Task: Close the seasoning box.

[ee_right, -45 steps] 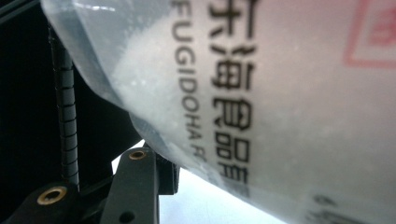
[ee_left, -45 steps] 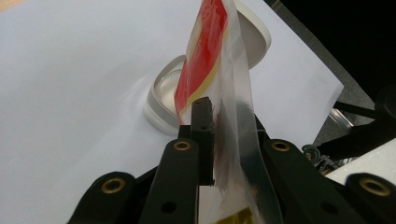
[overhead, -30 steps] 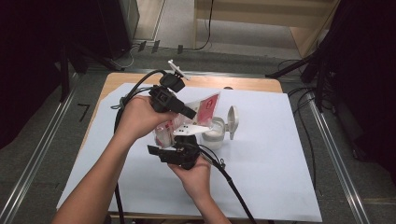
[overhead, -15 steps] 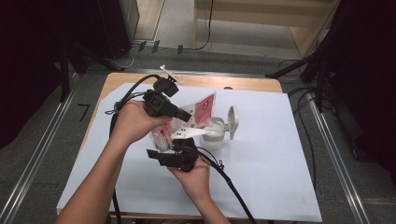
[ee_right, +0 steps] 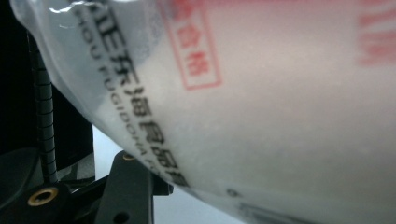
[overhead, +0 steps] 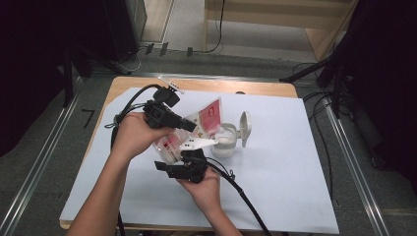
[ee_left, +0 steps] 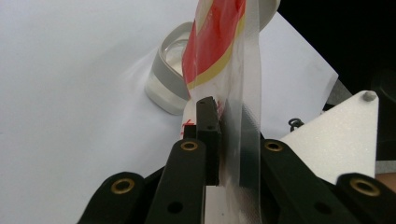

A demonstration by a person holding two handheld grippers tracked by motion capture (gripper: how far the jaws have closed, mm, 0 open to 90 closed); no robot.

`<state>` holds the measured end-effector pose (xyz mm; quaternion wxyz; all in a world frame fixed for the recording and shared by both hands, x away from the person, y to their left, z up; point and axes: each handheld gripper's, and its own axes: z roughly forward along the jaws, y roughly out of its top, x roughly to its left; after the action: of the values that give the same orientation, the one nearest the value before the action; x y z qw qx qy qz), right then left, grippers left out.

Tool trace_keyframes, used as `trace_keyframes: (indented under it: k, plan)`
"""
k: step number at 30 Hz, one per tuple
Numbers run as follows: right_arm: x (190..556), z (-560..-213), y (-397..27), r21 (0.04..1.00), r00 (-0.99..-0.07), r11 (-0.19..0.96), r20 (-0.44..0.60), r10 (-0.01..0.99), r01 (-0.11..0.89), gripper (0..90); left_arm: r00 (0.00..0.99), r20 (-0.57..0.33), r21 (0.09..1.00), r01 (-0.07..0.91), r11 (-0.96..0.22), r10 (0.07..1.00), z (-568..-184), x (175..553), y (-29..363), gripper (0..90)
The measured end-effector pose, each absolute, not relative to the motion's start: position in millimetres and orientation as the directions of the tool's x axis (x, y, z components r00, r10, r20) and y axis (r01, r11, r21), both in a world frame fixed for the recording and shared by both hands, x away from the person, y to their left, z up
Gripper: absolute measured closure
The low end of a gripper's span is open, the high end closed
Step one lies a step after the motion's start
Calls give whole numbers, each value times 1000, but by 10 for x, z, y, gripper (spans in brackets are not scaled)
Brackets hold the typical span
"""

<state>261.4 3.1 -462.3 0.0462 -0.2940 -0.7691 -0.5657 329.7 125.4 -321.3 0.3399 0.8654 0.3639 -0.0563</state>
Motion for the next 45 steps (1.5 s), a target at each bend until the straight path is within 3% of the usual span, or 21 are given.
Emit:
trace_keyframes:
  k: [8, 33, 45]
  plan:
    - [2630, -4666, 47, 835, -812, 179, 419, 406, 520, 551, 735, -337, 554, 660, -507, 589, -3240, 3261, 1302, 870]
    - [2647, -4684, -63, 857, -813, 202, 337, 474, 473, 534, 749, -366, 613, 641, -463, 552, -3273, 3203, 1540, 886]
    - [2679, -4713, -177, 852, -769, 146, 364, 525, 502, 531, 742, -362, 633, 640, -436, 564, -3266, 3203, 1645, 889]
